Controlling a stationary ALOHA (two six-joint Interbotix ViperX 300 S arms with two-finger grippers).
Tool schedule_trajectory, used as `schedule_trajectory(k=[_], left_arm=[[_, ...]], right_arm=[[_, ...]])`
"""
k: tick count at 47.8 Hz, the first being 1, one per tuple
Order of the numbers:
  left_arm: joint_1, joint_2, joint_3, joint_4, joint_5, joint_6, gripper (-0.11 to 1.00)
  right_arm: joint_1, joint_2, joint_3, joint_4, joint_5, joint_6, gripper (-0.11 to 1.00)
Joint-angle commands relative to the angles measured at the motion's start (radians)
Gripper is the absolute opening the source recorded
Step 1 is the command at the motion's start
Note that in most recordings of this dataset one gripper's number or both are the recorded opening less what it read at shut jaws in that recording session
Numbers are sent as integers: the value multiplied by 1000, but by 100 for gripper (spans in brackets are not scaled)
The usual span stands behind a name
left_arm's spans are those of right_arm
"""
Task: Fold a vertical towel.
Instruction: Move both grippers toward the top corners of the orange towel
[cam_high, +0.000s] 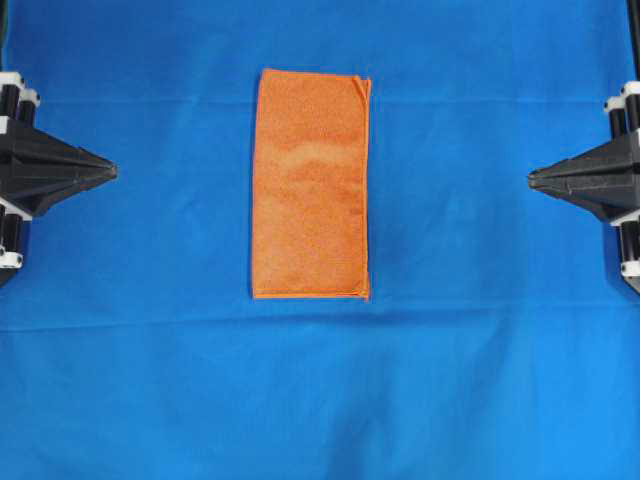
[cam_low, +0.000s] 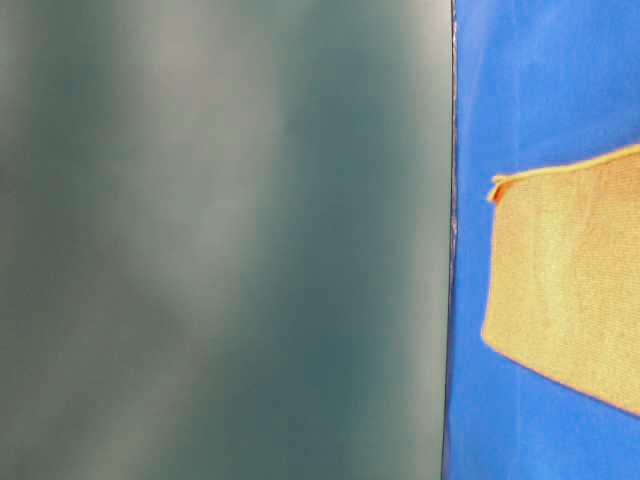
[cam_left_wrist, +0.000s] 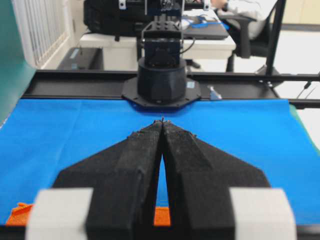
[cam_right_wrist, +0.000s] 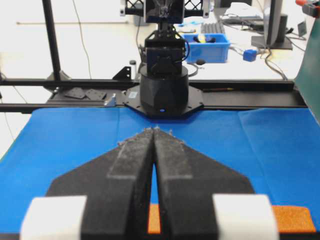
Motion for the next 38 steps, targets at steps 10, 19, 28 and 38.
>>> schedule_trajectory(k=[10,19,28,38], left_arm=[[60,143,-101,-32,43,-23,0],[179,333,-150,-32,52,-49,0],[291,545,-219,-32,57,-72,0],[385,741,-272,-32,12,-74,22]], right_arm=[[-115,103,-101,41,130,41,0],[-238,259,-167,40,196,54,0],[-351,477,-238,18,198,48,0],[-433,756,-382,-44,201,44,16]])
